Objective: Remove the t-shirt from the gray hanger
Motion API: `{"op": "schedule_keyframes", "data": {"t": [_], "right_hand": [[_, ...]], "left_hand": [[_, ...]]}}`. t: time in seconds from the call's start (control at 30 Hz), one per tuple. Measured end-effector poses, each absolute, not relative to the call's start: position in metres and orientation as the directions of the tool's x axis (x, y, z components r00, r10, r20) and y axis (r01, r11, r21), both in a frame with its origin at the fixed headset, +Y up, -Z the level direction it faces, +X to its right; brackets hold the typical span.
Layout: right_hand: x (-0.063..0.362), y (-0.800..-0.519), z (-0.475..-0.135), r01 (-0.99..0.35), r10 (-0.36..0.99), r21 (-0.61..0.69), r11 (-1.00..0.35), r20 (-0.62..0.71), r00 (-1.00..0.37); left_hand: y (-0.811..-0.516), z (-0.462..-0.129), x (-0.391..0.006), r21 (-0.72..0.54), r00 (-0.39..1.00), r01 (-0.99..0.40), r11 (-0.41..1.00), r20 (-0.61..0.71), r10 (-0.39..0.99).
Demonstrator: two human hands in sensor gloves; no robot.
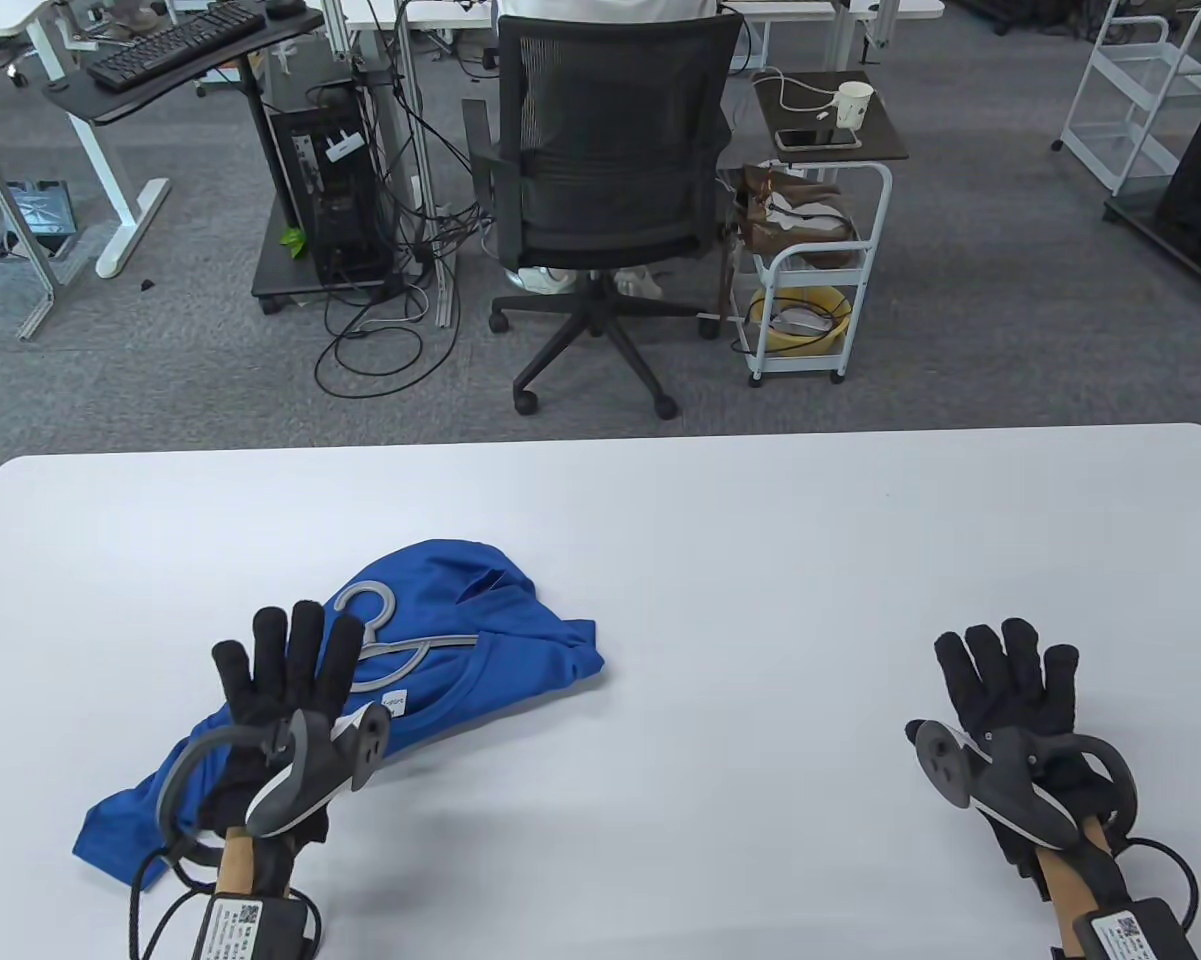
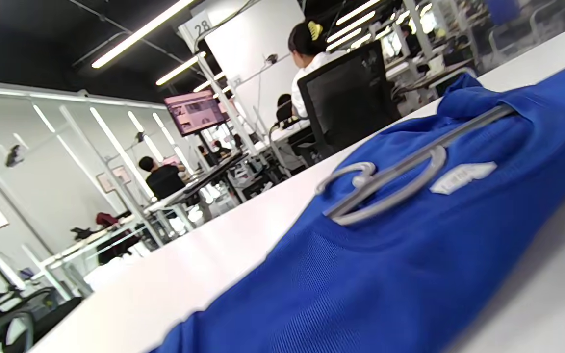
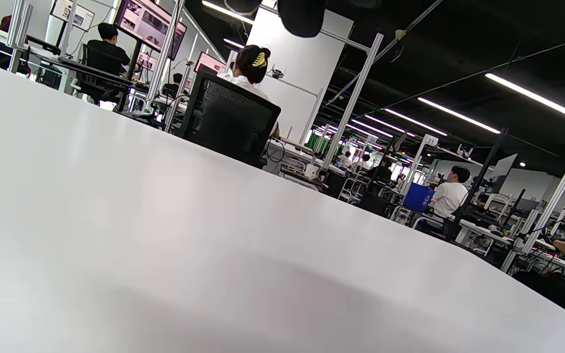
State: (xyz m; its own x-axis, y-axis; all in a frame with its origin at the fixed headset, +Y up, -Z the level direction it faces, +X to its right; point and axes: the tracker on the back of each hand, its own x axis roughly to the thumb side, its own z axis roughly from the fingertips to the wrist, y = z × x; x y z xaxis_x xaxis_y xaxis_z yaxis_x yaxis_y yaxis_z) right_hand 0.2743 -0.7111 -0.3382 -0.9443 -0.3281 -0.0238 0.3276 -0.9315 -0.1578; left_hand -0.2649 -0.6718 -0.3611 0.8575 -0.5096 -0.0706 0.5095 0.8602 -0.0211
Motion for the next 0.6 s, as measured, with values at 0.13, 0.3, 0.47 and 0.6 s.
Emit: {"op": "schedule_keyframes", "data": {"t": [0.13, 0.3, 0.47, 0.6], "right_hand": [[0.272, -0.713, -0.34, 0.346, -0.347, -0.146, -0.927, -0.018, -0.938], [0.272, -0.712, -0.341, 0.32, -0.321, -0.14, -0.937, -0.015, -0.947], [0.271, -0.713, -0.342, 0.309, -0.311, -0.129, -0.942, -0.006, -0.95], [0.27, -0.713, -0.342, 0.316, -0.318, -0.126, -0.94, -0.002, -0.948]], "left_hand": [[-0.64, -0.394, -0.247, 0.028, 0.872, 0.488, 0.872, -0.06, -0.486], [-0.644, -0.44, -0.243, -0.148, 0.905, 0.396, 0.906, -0.104, -0.412], [-0.692, -0.475, -0.257, -0.5, 0.872, 0.346, 0.794, -0.141, -0.469], [-0.724, -0.486, -0.27, -0.566, 0.853, 0.318, 0.761, -0.179, -0.49]]}}
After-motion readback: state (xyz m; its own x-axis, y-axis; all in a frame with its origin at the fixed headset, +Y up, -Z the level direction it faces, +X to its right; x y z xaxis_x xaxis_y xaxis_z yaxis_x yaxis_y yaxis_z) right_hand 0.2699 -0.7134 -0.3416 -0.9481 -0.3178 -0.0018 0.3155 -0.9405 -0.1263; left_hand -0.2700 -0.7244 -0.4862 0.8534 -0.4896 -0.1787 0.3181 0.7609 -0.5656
